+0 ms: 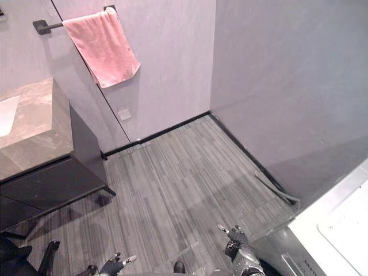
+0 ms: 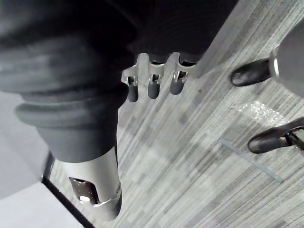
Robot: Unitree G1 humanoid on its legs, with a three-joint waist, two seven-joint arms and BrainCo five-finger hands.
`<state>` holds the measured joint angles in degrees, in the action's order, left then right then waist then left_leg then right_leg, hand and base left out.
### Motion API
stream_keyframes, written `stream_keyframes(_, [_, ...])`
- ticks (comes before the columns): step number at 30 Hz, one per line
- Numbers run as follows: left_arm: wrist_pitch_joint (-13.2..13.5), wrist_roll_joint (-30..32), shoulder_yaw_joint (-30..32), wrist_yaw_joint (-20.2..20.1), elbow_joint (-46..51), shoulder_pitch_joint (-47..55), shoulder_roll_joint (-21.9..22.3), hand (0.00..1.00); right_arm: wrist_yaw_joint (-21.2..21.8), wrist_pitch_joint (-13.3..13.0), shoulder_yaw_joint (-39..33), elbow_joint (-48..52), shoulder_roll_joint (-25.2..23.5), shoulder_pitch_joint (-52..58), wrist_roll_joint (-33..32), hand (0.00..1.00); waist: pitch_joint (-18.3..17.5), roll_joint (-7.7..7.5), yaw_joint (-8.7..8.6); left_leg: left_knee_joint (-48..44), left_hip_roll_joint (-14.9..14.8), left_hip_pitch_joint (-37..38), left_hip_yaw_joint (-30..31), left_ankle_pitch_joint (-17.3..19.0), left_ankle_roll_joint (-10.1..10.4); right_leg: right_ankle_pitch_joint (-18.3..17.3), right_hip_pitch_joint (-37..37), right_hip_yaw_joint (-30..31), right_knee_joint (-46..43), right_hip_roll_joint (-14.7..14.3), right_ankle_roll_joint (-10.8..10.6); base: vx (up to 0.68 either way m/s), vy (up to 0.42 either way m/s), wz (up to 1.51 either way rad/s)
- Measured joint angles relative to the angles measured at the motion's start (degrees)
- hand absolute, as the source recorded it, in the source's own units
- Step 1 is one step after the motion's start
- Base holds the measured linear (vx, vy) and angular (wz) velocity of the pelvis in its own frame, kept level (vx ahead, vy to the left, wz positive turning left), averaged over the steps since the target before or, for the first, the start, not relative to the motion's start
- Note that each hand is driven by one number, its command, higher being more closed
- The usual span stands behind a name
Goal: Pick up the laundry basket with both hands and put the clothes into the washing machine.
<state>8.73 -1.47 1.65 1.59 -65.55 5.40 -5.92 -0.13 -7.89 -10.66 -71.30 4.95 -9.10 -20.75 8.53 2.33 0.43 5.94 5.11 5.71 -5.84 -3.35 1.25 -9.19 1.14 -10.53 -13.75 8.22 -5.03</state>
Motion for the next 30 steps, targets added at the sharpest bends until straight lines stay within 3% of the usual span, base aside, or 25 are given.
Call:
stream_keyframes(3, [-0.05,0.00,0.33,0.06,-0.28,0.12,-0.11,0.00,0.00,0.53,1.10,0.05,-0.03,-0.03,0.63,0.00,0.29,0.16,0.31,-0.02,-0.64,-0.03,-1.78,1.07,-1.38,-0.21,-0.66,-0.02,-0.02,-0.47,0.36,-0.13,0.038,-0.17])
stream_keyframes(5, [-0.08,-0.01,1.26,0.13,-0.29,0.76,-0.02,0.00,0.05,0.54,2.83,0.07,-0.17,-0.48,1.09,0.00,0.40,-0.30,0.80,-0.04,-1.84,-1.04,-4.09,1.38,-1.78,0.37,-1.17,-3.73,1.59,-0.33,1.99,-0.13,0.013,-0.43])
stream_keyframes(7, [-0.11,-0.05,1.95,0.21,-0.31,1.33,0.07,0.00,0.07,0.52,2.88,0.09,-0.35,-1.59,1.19,0.00,-0.04,0.22,0.87,-0.04,-3.10,-2.50,-5.30,1.59,-2.00,1.21,-1.40,-8.29,4.42,-0.26,2.98,-0.07,0.002,-0.40])
stream_keyframes(11, [-0.36,-0.08,3.09,0.34,-0.29,1.46,-0.25,0.00,-0.72,0.53,2.81,0.13,0.20,-2.14,2.33,0.00,-0.15,-0.67,0.85,-0.08,-4.14,-3.94,-4.83,1.33,-1.35,3.11,-1.23,-10.29,8.05,-0.85,1.62,0.03,-0.034,-0.07])
stream_keyframes(14, [-0.67,-0.12,3.94,1.03,-0.25,1.04,-0.19,0.00,-1.03,0.49,5.10,0.73,0.12,-2.59,2.45,0.00,-1.15,-1.39,1.71,-0.44,-4.74,-4.48,-4.61,0.69,-0.38,8.84,1.36,-11.16,15.64,-2.61,1.60,0.09,-0.054,-0.07])
stream_keyframes(17, [-0.74,-0.60,5.69,1.12,-0.21,0.79,-0.02,0.00,-0.81,0.44,7.23,0.80,-0.11,-4.72,2.45,0.00,-1.58,-2.03,2.43,-0.47,-5.25,-5.80,-5.09,0.19,-0.11,11.28,1.59,-10.31,19.50,-3.88,2.25,0.12,-0.082,-0.15])
stream_keyframes(20, [-0.85,-0.58,5.73,1.18,-0.20,0.79,0.07,0.00,-0.94,0.02,7.11,0.82,0.02,-5.77,2.35,0.00,-1.78,-1.61,2.18,-0.46,-5.19,-5.98,-2.95,-0.37,0.55,10.90,2.32,-12.40,19.39,-4.00,2.02,0.13,-0.064,0.22])
stream_keyframes(23, [-0.83,-0.38,5.51,1.19,0.28,-0.33,0.32,0.00,-1.17,-0.27,6.43,0.64,0.11,-5.38,2.20,0.00,-1.84,-0.26,1.80,-0.46,-4.47,-6.07,0.18,-0.87,1.27,9.79,3.79,-15.90,19.37,-3.42,1.57,0.09,-0.030,0.63])
stream_keyframes(25, [-0.57,0.07,4.97,1.22,1.36,-1.31,0.59,0.00,-1.23,-0.29,6.16,0.58,0.45,-5.15,2.20,0.00,-1.80,0.01,1.93,-0.46,-3.19,-6.10,1.53,-2.38,3.44,8.36,4.72,-17.85,18.51,-2.00,1.10,0.03,0.005,0.79])
stream_keyframes(26, [-0.38,1.26,4.73,1.36,2.66,-1.41,1.00,0.00,-1.22,-0.39,6.22,0.26,0.84,-5.18,2.21,0.00,-1.77,0.41,1.95,-0.48,-2.30,-5.73,1.17,-3.78,4.61,5.17,4.76,-19.93,14.16,-0.19,0.75,0.00,0.016,0.85])
stream_keyframes(30, [-0.07,1.30,5.19,1.52,3.01,-0.97,1.11,0.00,-0.97,-0.40,7.32,-1.75,-0.09,-5.81,1.08,0.00,-1.75,-0.08,3.65,-0.48,-2.07,-4.68,0.71,-5.12,2.99,0.19,4.54,-20.63,7.56,1.05,1.54,-0.04,-0.036,0.44])
